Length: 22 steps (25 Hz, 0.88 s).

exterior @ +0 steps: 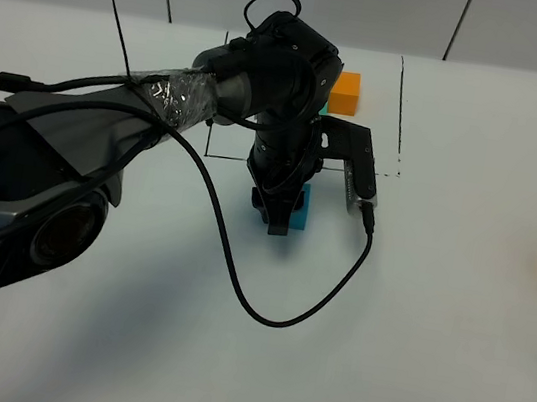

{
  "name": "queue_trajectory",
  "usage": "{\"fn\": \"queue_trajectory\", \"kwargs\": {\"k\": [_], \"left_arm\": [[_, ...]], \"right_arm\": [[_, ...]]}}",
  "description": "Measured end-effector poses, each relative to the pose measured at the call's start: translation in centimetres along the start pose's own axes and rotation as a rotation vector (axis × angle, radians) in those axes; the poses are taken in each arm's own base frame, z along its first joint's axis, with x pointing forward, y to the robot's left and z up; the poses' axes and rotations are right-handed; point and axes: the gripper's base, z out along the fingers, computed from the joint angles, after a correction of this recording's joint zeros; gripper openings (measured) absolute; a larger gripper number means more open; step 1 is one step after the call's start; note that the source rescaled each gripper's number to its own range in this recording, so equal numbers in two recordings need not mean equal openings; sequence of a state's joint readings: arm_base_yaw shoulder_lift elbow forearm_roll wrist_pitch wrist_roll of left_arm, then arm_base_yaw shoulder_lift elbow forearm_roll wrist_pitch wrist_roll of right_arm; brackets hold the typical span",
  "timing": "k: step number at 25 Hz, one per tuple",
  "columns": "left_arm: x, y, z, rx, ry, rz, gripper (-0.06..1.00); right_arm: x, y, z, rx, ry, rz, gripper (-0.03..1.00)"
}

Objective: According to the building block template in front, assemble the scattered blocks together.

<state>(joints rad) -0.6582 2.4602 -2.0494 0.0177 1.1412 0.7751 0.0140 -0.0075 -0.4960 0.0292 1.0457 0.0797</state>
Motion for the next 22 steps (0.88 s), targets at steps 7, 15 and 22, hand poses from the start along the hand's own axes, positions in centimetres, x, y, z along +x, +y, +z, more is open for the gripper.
{"fn": "queue_trajectory", "kwargs": {"k": [7, 15, 22], "left_arm": [[0.0, 0.0, 0.1, 0.001, 0.001, 0.0, 0.0], [0.0, 0.0, 1.2, 0.015, 0.019, 0.0, 0.4], [0.1, 0.0, -1.8, -0.027, -0.024, -0.039, 0.94]], "right_arm": [[0.0, 0.0, 0.0, 0.0, 0.0, 0.0, 0.74], [0.0, 0.0, 0.0, 0.0, 0.0, 0.0, 0.74], [0.0, 0.0, 0.0, 0.0, 0.0, 0.0, 0.74]]}}
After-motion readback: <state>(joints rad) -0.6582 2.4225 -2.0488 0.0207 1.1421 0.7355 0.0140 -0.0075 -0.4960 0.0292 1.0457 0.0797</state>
